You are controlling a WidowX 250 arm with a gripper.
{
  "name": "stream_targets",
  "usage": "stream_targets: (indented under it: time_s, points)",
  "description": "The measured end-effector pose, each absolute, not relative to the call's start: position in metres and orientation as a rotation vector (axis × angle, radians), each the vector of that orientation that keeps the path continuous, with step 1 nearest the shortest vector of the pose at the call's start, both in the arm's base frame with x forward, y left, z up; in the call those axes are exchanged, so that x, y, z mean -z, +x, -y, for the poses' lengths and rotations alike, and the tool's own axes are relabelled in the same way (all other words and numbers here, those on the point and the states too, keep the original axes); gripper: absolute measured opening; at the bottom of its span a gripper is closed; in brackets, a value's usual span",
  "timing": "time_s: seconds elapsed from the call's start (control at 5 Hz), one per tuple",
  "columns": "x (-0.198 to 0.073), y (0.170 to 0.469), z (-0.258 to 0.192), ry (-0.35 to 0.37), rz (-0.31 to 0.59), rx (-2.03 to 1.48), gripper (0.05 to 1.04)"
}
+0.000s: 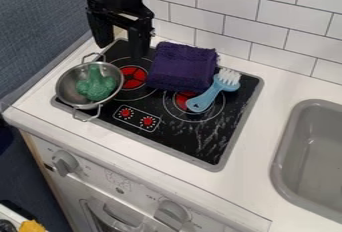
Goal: Moved the purple cloth above the silver pot
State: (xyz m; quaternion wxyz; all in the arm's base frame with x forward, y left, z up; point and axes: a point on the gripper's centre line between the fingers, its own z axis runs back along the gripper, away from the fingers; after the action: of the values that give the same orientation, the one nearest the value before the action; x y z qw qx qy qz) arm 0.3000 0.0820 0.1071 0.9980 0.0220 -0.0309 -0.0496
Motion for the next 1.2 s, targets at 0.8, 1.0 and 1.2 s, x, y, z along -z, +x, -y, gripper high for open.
stream_targets:
  time_s: [0.8, 1.0, 1.2]
  points:
    - [-0.061, 0.376, -0.051, 0.04, 0.086, 0.03, 1.0]
    - [-0.046, 0.396, -0.046, 0.072, 0.093, 0.047, 1.0]
    - [-0.043, 0.402, -0.049, 0.107, 0.137, 0.05, 1.0]
